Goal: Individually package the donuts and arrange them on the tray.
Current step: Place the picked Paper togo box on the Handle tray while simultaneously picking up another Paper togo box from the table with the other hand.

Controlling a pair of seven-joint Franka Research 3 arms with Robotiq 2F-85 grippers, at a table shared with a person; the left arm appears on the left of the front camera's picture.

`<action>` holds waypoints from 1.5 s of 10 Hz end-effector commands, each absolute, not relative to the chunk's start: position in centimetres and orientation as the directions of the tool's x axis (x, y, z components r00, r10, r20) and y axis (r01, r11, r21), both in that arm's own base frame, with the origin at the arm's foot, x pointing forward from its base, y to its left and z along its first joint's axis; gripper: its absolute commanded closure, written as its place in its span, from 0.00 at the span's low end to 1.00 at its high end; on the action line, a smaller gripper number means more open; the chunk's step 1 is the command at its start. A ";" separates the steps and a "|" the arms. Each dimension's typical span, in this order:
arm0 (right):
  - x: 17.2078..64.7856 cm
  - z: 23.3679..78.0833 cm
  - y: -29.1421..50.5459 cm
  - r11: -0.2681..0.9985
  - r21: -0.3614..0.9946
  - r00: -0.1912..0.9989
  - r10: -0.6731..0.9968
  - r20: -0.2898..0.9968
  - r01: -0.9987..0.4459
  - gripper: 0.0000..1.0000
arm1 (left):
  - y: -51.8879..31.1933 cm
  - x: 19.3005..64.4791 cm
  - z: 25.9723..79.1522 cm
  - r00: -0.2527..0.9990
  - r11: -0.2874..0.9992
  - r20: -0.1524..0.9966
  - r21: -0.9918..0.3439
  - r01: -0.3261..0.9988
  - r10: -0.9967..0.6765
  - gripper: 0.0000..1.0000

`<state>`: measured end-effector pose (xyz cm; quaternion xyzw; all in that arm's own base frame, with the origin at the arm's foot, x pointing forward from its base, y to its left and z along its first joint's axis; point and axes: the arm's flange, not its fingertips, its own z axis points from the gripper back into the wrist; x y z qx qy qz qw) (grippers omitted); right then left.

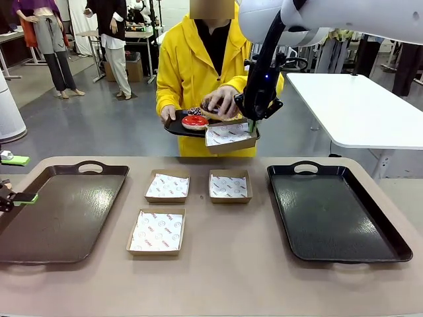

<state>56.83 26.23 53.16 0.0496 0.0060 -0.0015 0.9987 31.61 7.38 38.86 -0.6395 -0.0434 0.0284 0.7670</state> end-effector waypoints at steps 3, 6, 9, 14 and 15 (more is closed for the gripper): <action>56.3 52.9 25.9 0.994 0.104 1.000 -0.016 -0.016 0.017 1.00 | 7.5 31.6 39.0 0.995 0.172 0.035 -0.985 0.018 0.096 0.00; 56.3 52.9 25.9 0.994 0.104 1.000 -0.016 -0.016 0.017 1.00 | 7.5 31.6 39.0 0.995 0.172 0.035 -0.985 0.018 0.096 0.00; 56.3 52.9 25.9 0.994 0.104 1.000 -0.016 -0.016 0.017 1.00 | 7.5 31.6 39.0 0.995 0.172 0.035 -0.985 0.018 0.096 0.00; 56.8 53.1 26.2 0.995 0.098 1.000 -0.003 -0.013 0.004 0.99 | 7.4 31.6 38.9 0.995 0.180 0.030 -0.984 0.012 0.099 0.00; 55.8 53.6 23.9 0.988 0.153 1.000 -0.005 -0.011 0.007 0.99 | 6.5 33.0 40.0 0.996 0.221 0.018 -0.975 -0.002 0.090 0.00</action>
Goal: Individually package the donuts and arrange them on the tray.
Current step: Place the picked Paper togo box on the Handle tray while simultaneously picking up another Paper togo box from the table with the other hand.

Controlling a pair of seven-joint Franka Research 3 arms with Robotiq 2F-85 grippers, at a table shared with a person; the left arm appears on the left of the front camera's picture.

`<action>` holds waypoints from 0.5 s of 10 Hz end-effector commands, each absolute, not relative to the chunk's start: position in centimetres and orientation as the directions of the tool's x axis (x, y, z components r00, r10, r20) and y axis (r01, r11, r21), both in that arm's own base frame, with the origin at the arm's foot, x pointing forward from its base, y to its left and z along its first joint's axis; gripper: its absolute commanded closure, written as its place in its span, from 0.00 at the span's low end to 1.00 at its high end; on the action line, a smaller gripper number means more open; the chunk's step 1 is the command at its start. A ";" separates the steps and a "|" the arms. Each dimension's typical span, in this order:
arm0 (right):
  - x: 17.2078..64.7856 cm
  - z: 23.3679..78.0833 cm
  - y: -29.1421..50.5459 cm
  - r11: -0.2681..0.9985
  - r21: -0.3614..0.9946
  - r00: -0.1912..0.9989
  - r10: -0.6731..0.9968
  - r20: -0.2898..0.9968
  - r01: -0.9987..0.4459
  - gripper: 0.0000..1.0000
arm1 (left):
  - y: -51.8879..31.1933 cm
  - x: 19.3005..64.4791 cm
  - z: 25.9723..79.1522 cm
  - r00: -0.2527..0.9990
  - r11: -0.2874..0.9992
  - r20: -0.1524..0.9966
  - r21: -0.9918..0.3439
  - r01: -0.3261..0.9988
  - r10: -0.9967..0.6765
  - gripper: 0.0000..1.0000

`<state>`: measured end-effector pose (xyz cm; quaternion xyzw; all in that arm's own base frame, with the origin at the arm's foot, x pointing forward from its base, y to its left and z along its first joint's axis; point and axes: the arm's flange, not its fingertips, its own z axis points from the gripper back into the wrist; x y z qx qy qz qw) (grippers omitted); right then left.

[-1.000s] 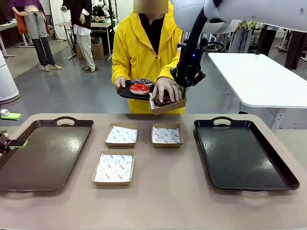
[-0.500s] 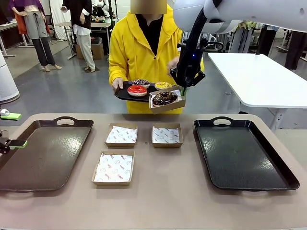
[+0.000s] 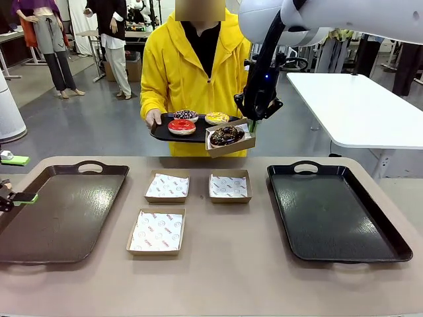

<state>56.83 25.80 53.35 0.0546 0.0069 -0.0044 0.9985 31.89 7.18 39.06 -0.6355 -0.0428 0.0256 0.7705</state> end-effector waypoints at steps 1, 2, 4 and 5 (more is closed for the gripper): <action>53.6 54.5 21.5 0.990 0.139 1.000 -0.005 -0.002 0.005 0.99 | 5.0 33.8 41.5 0.998 0.296 0.004 -0.955 -0.017 0.070 0.00; 51.5 55.5 19.3 0.990 0.141 0.999 -0.024 0.022 0.021 0.99 | 3.4 34.9 43.4 0.999 0.370 -0.008 -0.929 -0.020 0.034 0.00; 47.7 56.1 14.7 0.993 0.097 0.998 -0.065 0.020 0.063 0.99 | -0.6 37.0 47.5 0.998 0.519 -0.052 -0.854 -0.026 -0.036 0.00; 46.1 55.7 12.8 0.995 0.071 0.997 -0.070 0.040 0.067 0.99 | -2.6 37.8 49.2 0.996 0.582 -0.076 -0.813 -0.031 -0.054 0.00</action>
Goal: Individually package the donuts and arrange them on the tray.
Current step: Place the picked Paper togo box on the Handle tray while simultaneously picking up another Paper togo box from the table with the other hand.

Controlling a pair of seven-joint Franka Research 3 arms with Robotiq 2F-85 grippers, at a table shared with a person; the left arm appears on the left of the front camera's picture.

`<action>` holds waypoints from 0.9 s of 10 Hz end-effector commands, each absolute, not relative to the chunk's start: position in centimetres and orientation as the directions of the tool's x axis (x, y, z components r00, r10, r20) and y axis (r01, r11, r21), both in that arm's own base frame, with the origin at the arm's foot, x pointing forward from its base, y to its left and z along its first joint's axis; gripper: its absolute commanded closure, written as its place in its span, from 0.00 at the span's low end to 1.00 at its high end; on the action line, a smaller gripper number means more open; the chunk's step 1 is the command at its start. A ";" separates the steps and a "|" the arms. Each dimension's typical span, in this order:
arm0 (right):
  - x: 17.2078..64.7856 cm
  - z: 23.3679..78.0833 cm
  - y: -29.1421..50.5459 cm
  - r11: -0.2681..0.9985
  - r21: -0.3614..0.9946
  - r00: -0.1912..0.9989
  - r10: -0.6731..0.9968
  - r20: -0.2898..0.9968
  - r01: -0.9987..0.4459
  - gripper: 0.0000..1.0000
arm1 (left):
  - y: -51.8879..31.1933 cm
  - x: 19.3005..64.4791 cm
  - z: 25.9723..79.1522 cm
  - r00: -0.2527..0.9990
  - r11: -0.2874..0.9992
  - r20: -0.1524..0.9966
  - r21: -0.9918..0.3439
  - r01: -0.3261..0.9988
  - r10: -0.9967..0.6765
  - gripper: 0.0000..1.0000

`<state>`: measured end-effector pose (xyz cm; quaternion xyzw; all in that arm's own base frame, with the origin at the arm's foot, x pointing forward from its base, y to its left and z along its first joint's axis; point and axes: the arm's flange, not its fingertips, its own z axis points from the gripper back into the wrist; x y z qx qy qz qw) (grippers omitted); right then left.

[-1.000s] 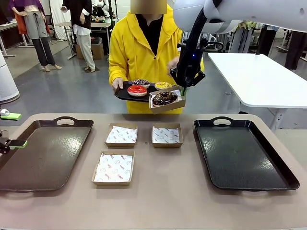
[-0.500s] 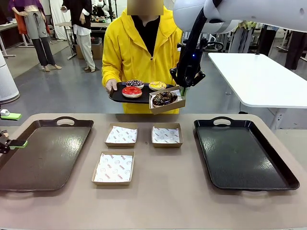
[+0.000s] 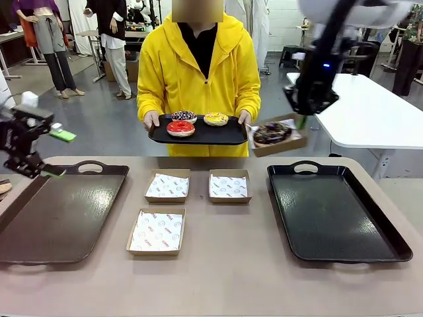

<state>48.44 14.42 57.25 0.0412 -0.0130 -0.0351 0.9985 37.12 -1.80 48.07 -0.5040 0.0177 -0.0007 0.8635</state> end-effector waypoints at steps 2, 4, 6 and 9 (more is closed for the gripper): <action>43.5 54.0 10.0 0.998 0.007 0.997 -0.060 0.056 0.059 0.99 | -7.3 39.4 51.6 0.994 0.695 -0.098 -0.718 -0.035 -0.051 0.00; 42.8 51.3 7.8 0.998 0.019 0.996 -0.053 0.065 0.052 0.99 | -12.4 40.9 52.1 0.994 0.821 -0.106 -0.569 -0.038 -0.027 0.00; 43.1 48.1 6.2 0.999 0.047 0.997 -0.024 0.077 0.020 0.99 | -17.1 41.9 50.8 0.996 0.910 -0.092 -0.413 -0.031 -0.008 0.00; 43.8 45.6 5.2 0.997 0.080 0.997 0.007 0.075 -0.013 0.99 | -21.2 43.1 47.2 0.996 0.972 -0.086 -0.232 -0.035 0.016 0.00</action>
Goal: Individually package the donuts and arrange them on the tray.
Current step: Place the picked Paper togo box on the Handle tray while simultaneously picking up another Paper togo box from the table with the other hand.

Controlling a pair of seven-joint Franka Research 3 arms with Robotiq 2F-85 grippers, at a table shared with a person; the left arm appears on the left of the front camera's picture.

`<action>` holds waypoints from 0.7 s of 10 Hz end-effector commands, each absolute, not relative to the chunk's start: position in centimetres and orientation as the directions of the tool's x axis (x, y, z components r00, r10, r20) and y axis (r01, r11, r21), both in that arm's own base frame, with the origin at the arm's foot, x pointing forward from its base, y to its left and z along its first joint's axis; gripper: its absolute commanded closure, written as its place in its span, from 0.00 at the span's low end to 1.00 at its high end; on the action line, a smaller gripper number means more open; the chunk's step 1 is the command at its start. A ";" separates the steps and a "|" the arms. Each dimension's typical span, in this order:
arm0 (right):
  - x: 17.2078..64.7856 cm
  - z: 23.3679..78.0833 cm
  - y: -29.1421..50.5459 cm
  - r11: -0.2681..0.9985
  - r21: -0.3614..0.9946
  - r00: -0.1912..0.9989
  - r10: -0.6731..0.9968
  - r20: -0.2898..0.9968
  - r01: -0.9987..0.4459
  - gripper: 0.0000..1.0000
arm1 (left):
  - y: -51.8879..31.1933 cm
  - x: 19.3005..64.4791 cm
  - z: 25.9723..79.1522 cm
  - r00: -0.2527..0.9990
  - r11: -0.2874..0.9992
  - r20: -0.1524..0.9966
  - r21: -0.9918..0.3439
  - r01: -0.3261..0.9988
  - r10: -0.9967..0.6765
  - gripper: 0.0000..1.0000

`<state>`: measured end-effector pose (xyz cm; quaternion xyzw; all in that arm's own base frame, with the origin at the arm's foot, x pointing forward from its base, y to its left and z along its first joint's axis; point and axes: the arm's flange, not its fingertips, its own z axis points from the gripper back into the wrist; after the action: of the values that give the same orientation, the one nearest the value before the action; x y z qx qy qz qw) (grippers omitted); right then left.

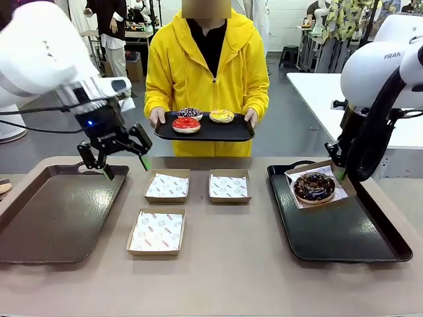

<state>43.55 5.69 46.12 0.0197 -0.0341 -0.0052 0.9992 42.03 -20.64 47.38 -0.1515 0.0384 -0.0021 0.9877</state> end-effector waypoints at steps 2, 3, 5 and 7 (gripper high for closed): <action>43.6 46.1 5.7 0.999 0.040 0.998 -0.012 0.068 0.009 0.99 | -22.8 43.3 44.3 0.997 0.987 -0.076 -0.155 -0.038 0.027 0.00; 43.6 46.1 5.7 0.999 0.040 0.998 -0.012 0.068 0.009 0.99 | -23.5 43.1 42.8 0.996 0.988 -0.089 -0.150 -0.032 0.018 0.00; 43.6 46.1 5.7 0.999 0.040 0.998 -0.012 0.068 0.009 0.99 | -24.6 42.3 40.2 0.994 0.989 -0.108 -0.143 -0.038 0.023 0.00; 43.6 46.1 5.7 0.999 0.040 0.998 -0.012 0.068 0.009 0.99 | -23.9 42.7 40.9 0.993 0.987 -0.117 -0.158 -0.017 -0.001 0.00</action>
<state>43.73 5.54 45.99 0.0226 -0.0364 -0.0005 0.9991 42.36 -24.41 39.82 -0.0790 0.0630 0.0019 0.9949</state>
